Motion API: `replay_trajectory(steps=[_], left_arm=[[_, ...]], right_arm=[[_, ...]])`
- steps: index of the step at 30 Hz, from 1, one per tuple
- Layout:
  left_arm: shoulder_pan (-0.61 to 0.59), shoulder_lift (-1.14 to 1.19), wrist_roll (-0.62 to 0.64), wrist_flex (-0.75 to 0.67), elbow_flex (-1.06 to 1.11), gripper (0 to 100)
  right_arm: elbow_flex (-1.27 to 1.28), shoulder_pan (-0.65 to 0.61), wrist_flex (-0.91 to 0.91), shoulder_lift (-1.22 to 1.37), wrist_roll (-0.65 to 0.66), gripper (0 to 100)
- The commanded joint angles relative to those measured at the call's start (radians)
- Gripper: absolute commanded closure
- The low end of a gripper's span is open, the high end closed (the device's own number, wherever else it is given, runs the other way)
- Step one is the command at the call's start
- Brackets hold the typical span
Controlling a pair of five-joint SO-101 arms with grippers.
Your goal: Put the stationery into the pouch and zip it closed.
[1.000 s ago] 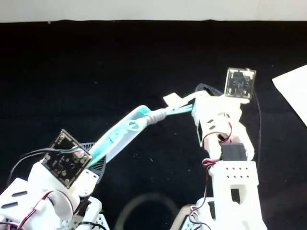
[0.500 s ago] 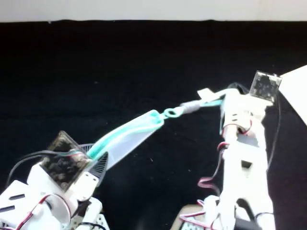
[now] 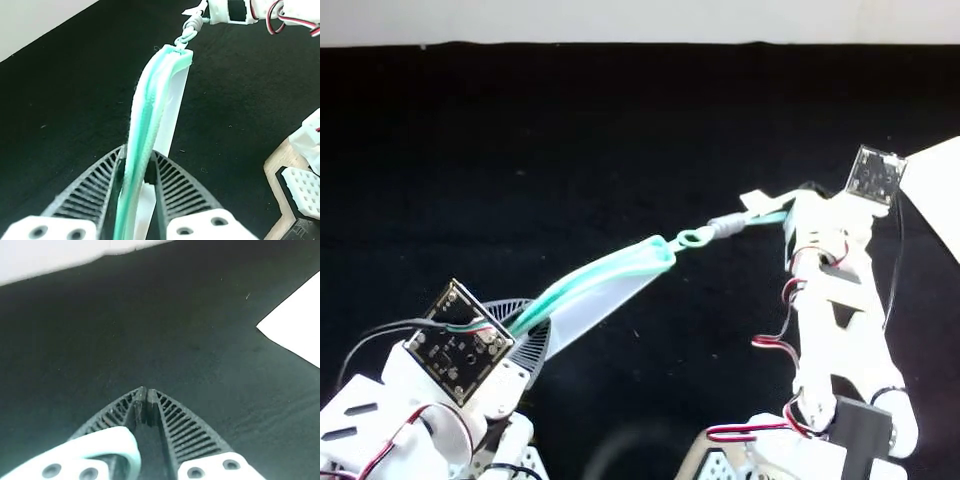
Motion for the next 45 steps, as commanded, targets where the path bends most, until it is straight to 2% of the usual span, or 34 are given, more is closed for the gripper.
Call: replay_trajectory(steps=[1, 6, 12, 16, 21, 24, 26, 33, 37, 39, 42, 45], left_arm=[[-0.016, -0.012, 0.008, -0.008, -0.059, 99], [-0.016, -0.012, 0.006, -0.112, 0.097, 99], [-0.013, -0.01, 0.006, -0.437, 0.466, 99], [-0.012, -0.01, 0.006, -0.548, 0.602, 99], [-0.012, -0.01, 0.005, -0.615, 0.684, 99], [-0.016, -0.01, -0.003, -0.663, 0.753, 99], [-0.018, -0.01, -0.052, -0.712, 0.82, 99], [0.005, -0.01, -0.063, -0.878, 1.036, 99], [0.159, -0.012, -0.063, -0.839, 1.075, 99], [0.236, -0.019, -0.063, -0.795, 1.072, 96], [0.255, -0.021, -0.058, -0.7, 1.001, 85], [0.262, -0.021, -0.058, -0.517, 0.858, 80]], right_arm=[[-0.062, -0.071, 0.272, -0.074, 0.011, 96.2], [-0.166, -0.321, 0.782, -0.274, 0.011, 77.8], [-0.315, -0.522, 1.173, -0.437, 0.011, 76.4], [-0.366, -0.621, 1.343, -0.483, 0.011, 76.2], [-0.423, -0.659, 1.412, -0.501, 0.003, 76.0], [-0.463, -0.659, 1.405, -0.518, -0.029, 76.0], [-0.478, -0.659, 1.403, -0.539, -0.068, 76.0], [-0.472, -0.657, 1.403, -0.587, -0.078, 76.0], [-0.472, -0.656, 1.403, -0.581, -0.078, 76.0], [-0.472, -0.656, 1.403, -0.581, -0.078, 76.0], [-0.472, -0.659, 1.403, -0.581, -0.075, 76.0], [-0.472, -0.659, 1.403, -0.581, -0.074, 76.0]])
